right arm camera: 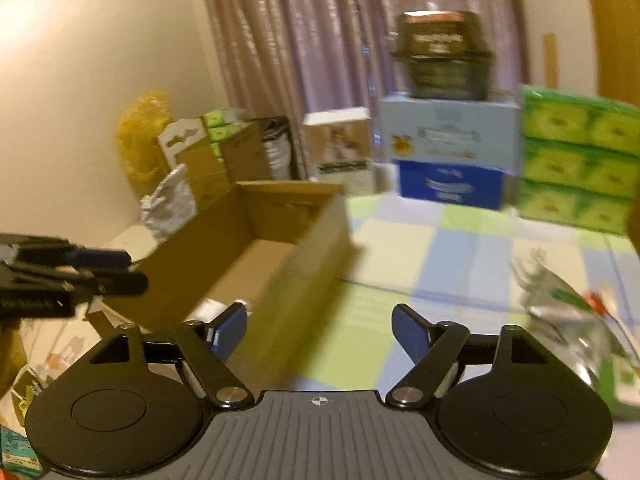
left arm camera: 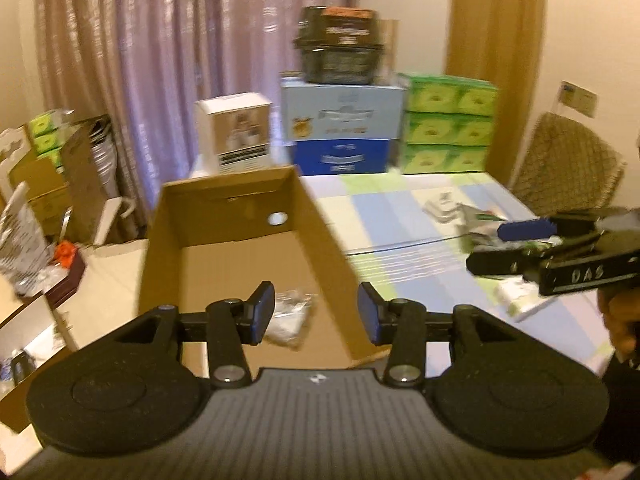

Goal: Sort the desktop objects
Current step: 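Return both tools to the table over the remaining boxes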

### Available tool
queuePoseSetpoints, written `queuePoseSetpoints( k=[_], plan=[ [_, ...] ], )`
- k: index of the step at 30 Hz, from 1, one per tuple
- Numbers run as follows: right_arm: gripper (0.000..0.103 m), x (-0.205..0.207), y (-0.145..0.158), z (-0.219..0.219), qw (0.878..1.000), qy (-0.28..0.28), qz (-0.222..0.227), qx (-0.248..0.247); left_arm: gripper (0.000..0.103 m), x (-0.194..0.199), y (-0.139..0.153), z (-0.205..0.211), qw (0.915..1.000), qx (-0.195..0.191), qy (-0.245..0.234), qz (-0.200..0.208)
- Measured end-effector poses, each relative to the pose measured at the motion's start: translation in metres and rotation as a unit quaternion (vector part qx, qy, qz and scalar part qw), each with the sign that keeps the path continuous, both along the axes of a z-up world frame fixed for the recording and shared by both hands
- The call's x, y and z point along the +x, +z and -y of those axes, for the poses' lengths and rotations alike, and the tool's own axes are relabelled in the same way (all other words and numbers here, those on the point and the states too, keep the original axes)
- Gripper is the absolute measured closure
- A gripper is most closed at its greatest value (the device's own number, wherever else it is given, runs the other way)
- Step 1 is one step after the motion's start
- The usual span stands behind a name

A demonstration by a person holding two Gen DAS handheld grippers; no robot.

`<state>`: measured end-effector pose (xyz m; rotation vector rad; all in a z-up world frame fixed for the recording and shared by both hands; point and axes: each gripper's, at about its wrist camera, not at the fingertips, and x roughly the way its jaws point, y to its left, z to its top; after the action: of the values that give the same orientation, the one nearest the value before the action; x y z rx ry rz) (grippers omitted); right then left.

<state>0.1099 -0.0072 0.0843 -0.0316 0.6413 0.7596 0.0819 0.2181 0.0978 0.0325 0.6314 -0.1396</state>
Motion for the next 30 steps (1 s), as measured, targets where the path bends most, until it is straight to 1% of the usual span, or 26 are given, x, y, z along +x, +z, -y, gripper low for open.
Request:
queuePoseSetpoints(
  k=[3, 8, 14, 17, 19, 21, 22, 24, 26, 28, 30],
  plan=[
    [0.022, -0.005, -0.003, 0.038, 1.000, -0.029, -0.009, -0.001, 0.062, -0.001, 0.003, 0.027, 0.9995, -0.007, -0.029, -0.001],
    [0.020, -0.006, -0.001, 0.094, 0.998, -0.064, -0.006, -0.022, 0.061, 0.004, 0.004, 0.076, 0.9967, 0.003, -0.080, -0.006],
    [0.018, -0.004, 0.006, 0.160, 0.994, -0.090, 0.007, -0.054, 0.059, 0.014, -0.003, 0.133, 0.9898, 0.018, -0.140, -0.018],
    [0.016, -0.002, 0.006, 0.190, 0.993, -0.095, 0.013, -0.074, 0.058, 0.019, -0.007, 0.158, 0.9844, 0.029, -0.172, -0.023],
    [0.015, 0.001, 0.003, 0.209, 0.991, -0.097, 0.013, -0.088, 0.057, 0.024, -0.011, 0.175, 0.9793, 0.041, -0.196, -0.029],
    [0.015, 0.005, -0.001, 0.225, 0.990, -0.099, 0.011, -0.103, 0.049, 0.031, -0.015, 0.190, 0.9741, 0.056, -0.217, -0.034],
    [0.015, 0.007, -0.003, 0.232, 0.989, -0.100, 0.012, -0.111, 0.048, 0.034, -0.018, 0.199, 0.9708, 0.065, -0.228, -0.034],
    [0.015, 0.013, -0.006, 0.245, 0.987, -0.096, 0.016, -0.129, 0.039, 0.041, -0.023, 0.215, 0.9640, 0.081, -0.251, -0.037],
    [0.015, 0.019, -0.008, 0.252, 0.986, -0.077, 0.024, -0.145, 0.037, 0.050, -0.030, 0.230, 0.9572, 0.090, -0.272, -0.044],
    [0.015, 0.022, -0.012, 0.259, 0.985, -0.050, 0.035, -0.160, 0.036, 0.059, -0.039, 0.245, 0.9476, 0.103, -0.297, -0.056],
    [0.015, 0.029, -0.017, 0.261, 0.983, -0.019, 0.039, -0.177, 0.031, 0.067, -0.048, 0.257, 0.9370, 0.118, -0.322, -0.066]
  ],
)
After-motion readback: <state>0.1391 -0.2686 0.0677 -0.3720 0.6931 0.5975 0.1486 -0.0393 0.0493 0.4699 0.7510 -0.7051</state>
